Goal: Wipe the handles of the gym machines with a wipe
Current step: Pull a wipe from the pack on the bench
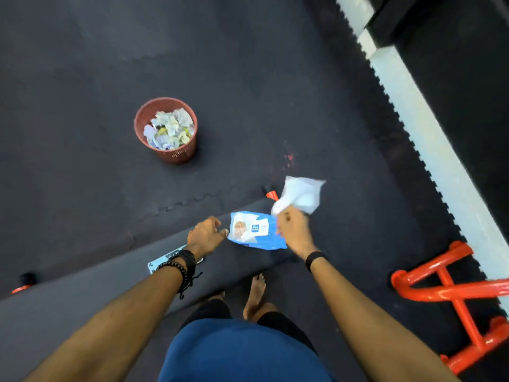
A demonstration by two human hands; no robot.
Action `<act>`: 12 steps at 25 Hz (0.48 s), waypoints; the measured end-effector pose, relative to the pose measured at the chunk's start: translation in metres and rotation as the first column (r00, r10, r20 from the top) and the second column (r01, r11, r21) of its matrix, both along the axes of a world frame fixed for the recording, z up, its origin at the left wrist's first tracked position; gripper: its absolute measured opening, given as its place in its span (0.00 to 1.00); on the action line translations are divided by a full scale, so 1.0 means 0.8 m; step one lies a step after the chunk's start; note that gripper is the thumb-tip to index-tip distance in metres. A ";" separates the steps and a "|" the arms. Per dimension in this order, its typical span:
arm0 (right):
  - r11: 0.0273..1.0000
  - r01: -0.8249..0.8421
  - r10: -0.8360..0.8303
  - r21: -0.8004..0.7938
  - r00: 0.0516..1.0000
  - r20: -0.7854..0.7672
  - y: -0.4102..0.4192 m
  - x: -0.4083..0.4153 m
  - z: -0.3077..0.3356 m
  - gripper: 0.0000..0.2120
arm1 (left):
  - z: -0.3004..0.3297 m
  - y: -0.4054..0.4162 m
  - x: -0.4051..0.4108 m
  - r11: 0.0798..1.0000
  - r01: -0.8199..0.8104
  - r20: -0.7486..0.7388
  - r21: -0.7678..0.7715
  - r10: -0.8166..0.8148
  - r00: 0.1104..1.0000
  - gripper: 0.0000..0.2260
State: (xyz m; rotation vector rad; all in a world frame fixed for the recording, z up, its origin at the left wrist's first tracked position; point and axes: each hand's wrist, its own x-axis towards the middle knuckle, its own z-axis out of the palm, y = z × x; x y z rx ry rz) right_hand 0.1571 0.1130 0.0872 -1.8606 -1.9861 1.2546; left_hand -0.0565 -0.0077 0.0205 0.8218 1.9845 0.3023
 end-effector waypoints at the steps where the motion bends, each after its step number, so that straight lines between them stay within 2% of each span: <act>1: 0.980 -0.190 0.189 -0.061 0.982 -0.026 -0.015 -0.005 0.009 0.07 | 0.012 -0.009 0.001 1.000 -0.021 -0.006 0.020 0.021 1.000 0.16; 2: 0.965 -0.260 0.257 -0.033 0.964 -0.070 -0.026 -0.009 0.015 0.07 | 0.023 -0.020 0.002 0.998 -0.054 -0.017 0.042 0.054 0.998 0.14; 5: 0.994 -0.084 0.062 -0.076 0.964 -0.258 -0.040 -0.023 0.037 0.06 | 0.047 -0.055 0.009 0.980 -0.163 -0.040 0.112 0.168 0.985 0.10; 6: 0.992 -0.087 0.058 -0.092 0.959 -0.277 -0.047 -0.027 0.044 0.06 | 0.056 -0.071 0.013 0.970 -0.209 -0.038 0.128 0.215 0.976 0.11; 9: 0.973 -0.182 0.125 -0.139 0.930 -0.346 -0.073 -0.033 0.059 0.08 | 0.075 -0.119 0.033 0.924 -0.332 -0.024 0.187 0.343 0.939 0.11; 12: 0.954 -0.275 0.210 -0.117 0.895 -0.394 -0.107 -0.035 0.069 0.08 | 0.089 -0.170 0.058 0.879 -0.411 -0.048 0.241 0.434 0.900 0.09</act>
